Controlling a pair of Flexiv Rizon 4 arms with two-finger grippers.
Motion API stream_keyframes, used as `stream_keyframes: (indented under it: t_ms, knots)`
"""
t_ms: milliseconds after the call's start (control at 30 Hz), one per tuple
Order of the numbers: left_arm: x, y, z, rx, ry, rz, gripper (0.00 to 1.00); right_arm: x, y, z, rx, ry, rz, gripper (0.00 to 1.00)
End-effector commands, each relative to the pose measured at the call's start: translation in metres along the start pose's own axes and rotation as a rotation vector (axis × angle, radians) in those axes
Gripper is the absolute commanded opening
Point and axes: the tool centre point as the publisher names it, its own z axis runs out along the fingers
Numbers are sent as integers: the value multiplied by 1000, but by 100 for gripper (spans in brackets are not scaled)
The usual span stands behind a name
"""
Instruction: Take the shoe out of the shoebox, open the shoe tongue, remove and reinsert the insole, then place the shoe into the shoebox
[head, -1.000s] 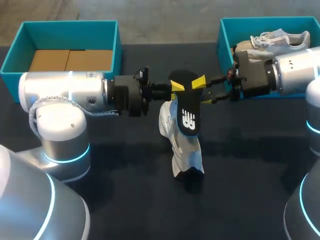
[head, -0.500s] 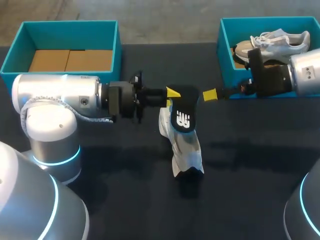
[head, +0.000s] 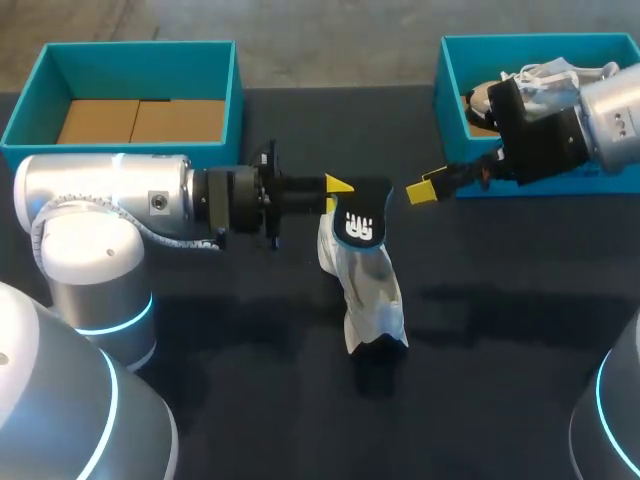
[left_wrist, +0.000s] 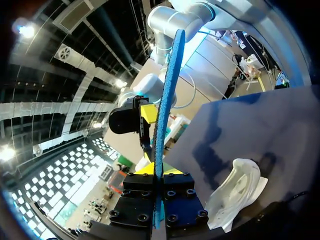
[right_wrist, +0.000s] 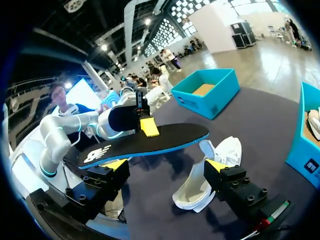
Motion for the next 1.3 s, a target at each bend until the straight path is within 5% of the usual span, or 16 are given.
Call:
stream_keyframes:
  t_ms: [33,667,1300]
  knots:
    - [0,0,0,-1,1,0,0,-1,0,2,4,-2,2,100]
    - [0,6,-1,33,23,-114,0,-6,-9,-11,5,-73,-68,100]
    - [14,-17,2,145,15,-309,0,-24,-46,-5,179,-112,-284,100]
